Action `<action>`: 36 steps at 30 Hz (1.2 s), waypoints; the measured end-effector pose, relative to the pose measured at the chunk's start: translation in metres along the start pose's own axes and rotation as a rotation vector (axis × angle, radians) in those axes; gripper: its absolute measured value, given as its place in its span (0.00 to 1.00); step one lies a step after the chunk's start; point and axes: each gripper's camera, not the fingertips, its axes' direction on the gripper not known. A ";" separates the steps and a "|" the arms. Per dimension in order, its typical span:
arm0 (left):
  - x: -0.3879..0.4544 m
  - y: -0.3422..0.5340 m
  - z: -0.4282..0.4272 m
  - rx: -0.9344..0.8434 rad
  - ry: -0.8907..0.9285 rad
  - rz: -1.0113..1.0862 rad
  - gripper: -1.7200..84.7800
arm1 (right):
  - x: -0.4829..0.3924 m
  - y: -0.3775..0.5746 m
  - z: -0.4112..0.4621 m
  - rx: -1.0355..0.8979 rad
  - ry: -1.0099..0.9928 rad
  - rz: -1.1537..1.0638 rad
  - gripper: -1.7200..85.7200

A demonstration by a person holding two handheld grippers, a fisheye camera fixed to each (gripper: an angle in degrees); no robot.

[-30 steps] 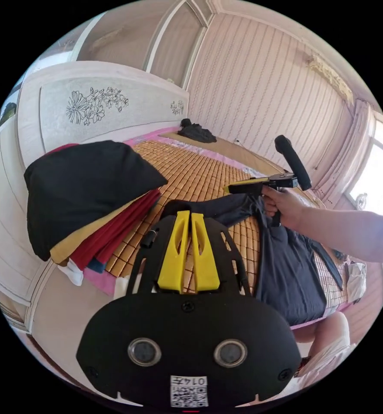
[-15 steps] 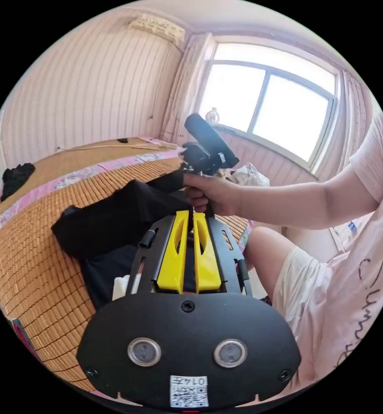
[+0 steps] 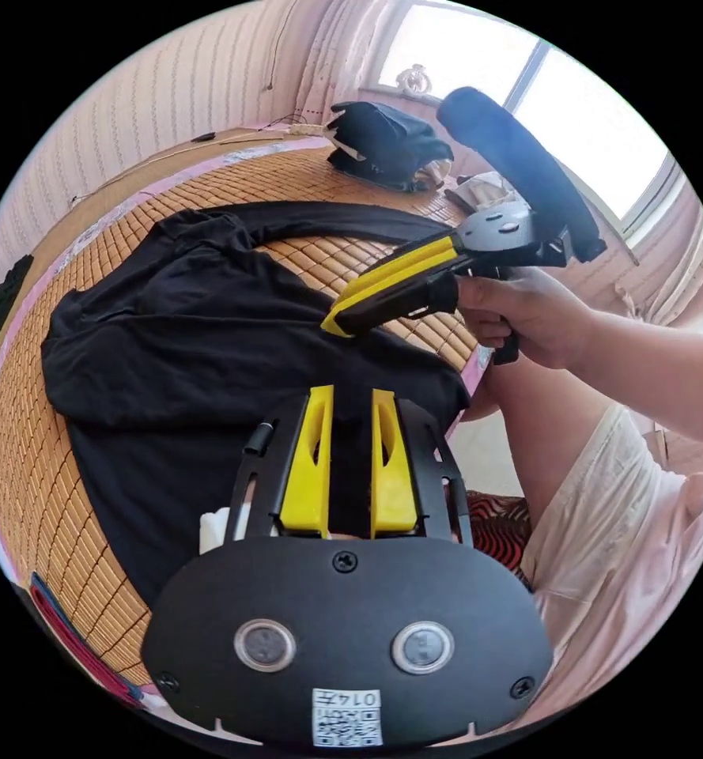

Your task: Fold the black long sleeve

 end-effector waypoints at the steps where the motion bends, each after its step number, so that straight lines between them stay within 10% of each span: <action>1: 0.002 -0.007 0.015 -0.067 -0.015 -0.005 0.10 | -0.001 -0.004 0.010 -0.058 0.016 -0.015 0.09; 17: -0.034 0.014 -0.058 0.101 0.028 -0.078 0.01 | 0.006 -0.010 -0.073 0.070 -0.084 -0.114 0.01; 28: -0.055 0.048 -0.248 0.676 0.113 0.035 0.01 | 0.025 -0.018 -0.251 0.686 -0.489 -0.136 0.01; 36: -0.068 0.073 -0.124 0.350 0.429 -0.106 0.02 | 0.069 0.062 -0.133 0.018 -0.315 0.093 0.02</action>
